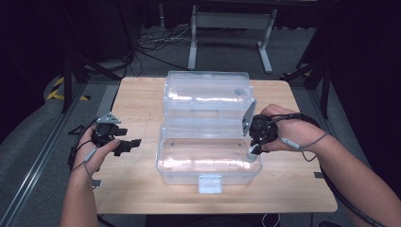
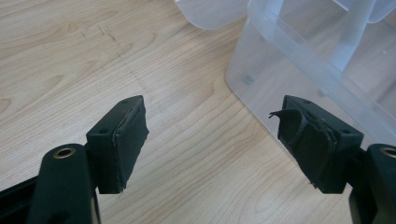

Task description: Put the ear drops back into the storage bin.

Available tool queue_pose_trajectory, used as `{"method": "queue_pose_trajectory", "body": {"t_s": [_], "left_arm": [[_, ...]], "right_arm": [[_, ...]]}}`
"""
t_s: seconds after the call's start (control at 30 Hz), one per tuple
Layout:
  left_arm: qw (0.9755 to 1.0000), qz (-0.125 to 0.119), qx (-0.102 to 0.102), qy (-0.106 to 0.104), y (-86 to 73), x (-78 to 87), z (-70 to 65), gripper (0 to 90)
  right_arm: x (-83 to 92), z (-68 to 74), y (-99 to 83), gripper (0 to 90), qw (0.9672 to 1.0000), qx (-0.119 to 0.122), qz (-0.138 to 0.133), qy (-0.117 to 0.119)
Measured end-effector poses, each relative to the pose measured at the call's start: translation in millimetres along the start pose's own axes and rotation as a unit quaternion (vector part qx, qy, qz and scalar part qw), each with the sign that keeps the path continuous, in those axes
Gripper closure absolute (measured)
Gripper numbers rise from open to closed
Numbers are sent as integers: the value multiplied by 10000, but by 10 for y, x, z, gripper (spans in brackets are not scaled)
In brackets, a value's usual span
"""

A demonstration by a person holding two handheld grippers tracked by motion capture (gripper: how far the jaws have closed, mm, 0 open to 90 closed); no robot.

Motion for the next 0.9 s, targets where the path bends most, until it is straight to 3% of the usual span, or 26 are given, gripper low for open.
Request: {"method": "queue_pose_trajectory", "body": {"t_s": [0.9], "left_arm": [[9999, 70, -92, -26, -2, -21, -13, 244]], "right_arm": [[-685, 8, 116, 712, 9981, 157, 438, 396]]}}
Point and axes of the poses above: each handheld gripper's, and its own axes: x roughly backward along the jaws, y roughly out of its top, z roughly to its left, the point moved 4 cm from there along -x, roughly forward along the jaws, and after that the axes turned 10 degrees about z, right-handed, at the moved point
